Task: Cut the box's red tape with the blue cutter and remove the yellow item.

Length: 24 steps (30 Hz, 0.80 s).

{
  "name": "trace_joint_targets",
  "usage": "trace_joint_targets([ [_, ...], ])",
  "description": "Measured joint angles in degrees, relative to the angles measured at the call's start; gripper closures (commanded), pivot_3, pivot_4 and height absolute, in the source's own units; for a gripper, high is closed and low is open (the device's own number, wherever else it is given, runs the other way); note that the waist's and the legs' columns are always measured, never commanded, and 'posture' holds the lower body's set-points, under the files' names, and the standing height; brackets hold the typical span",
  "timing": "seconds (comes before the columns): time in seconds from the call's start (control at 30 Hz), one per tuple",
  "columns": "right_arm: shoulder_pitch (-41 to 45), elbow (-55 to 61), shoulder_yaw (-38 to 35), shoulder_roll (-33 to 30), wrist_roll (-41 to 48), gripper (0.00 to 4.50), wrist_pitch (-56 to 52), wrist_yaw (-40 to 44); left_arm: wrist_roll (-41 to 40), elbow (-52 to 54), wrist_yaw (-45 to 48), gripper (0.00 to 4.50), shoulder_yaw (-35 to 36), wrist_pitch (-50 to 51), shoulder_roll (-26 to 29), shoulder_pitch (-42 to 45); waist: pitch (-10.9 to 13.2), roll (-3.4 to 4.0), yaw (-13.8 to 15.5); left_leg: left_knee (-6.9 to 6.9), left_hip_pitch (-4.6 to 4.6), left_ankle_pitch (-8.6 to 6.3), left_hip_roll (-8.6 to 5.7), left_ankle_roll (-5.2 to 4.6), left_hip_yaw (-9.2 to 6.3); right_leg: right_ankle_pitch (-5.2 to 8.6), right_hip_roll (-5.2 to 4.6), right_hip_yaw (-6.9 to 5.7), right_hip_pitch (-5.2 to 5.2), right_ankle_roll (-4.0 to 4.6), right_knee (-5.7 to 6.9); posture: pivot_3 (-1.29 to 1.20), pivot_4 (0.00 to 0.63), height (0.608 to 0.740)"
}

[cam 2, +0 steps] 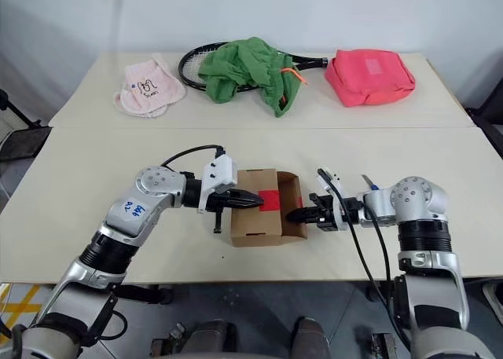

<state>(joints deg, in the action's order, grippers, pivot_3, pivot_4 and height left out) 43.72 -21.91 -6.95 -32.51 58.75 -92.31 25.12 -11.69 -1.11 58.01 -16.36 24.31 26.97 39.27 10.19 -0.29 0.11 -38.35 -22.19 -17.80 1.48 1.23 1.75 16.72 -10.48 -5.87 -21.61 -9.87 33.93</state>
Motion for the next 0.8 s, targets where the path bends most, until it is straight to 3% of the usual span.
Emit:
trace_joint_targets([
  [0.2, 3.7, 0.9, 2.3, -11.9, 10.6, 4.49, 0.0, -3.6, 0.1, -4.1, -2.9, 4.50, 3.6, -1.9, 0.4, -0.3, 0.0, 0.04, 1.3, 0.04, -0.05, 0.00, -0.01, 0.00, 0.02, 0.00, -0.01, -0.01, -0.06, 0.00, -0.08, 0.00, 0.150, 0.740],
  [0.37, 8.3, 1.8, 5.8, -20.4, 21.9, 4.49, 0.0, -9.8, 2.3, -8.3, -3.5, 4.50, 2.5, -1.7, -1.1, -3.2, 0.1, -0.03, 1.4, 0.07, -0.19, -0.01, -0.01, -0.01, 0.04, 0.00, -0.01, -0.04, -0.16, 0.00, -0.18, 0.00, 0.150, 0.740],
  [0.53, 11.6, 3.8, 9.7, -22.8, 33.4, 4.49, 0.0, -19.3, 3.3, -9.8, -4.7, 4.50, 1.8, -2.8, -5.9, -3.2, 0.1, -0.13, 1.5, 0.08, -0.26, -0.02, 0.00, -0.01, 0.05, 0.00, -0.02, -0.07, -0.23, 0.00, -0.19, 0.00, 0.150, 0.740],
  [0.8, 9.3, 8.4, 13.6, -26.1, 51.0, 4.49, 5.7, -35.0, 4.4, -11.8, -4.7, 4.50, 2.2, -3.9, -7.4, -2.9, 0.1, -0.15, 2.0, 0.05, -0.27, -0.02, 0.00, -0.02, 0.07, -0.01, -0.03, -0.09, -0.22, -0.01, -0.20, 0.00, 0.150, 0.740],
])
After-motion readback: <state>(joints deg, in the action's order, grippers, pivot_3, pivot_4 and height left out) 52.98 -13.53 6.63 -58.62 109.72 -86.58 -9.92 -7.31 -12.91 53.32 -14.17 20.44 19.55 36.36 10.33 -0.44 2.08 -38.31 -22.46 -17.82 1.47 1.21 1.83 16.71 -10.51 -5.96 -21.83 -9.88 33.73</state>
